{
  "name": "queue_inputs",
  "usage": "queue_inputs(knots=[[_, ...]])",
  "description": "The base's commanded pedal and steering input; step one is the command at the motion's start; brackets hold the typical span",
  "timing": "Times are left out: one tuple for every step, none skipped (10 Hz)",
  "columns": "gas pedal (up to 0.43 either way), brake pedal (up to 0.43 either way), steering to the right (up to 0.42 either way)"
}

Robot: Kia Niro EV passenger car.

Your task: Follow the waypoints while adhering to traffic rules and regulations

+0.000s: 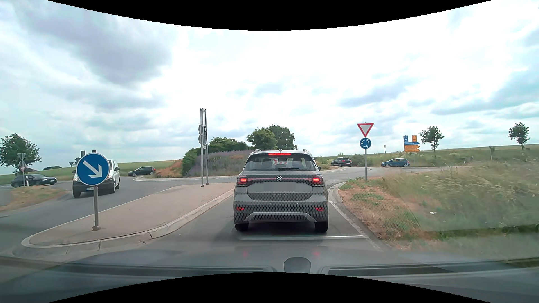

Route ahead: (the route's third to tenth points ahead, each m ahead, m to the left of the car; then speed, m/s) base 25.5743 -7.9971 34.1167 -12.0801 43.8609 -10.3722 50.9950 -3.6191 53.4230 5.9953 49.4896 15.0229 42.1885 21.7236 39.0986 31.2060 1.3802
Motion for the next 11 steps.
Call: queue_inputs(knots=[[0.0,0.207,0.018],[0.0,0.213,0.016],[0.0,0.213,0.014],[0.0,0.22,0.012],[0.0,0.226,0.009],[0.0,0.226,0.009],[0.0,0.22,0.008],[0.0,0.171,0.008],[0.0,0.165,0.006],[0.0,0.146,0.006],[0.0,0.116,0.006]])
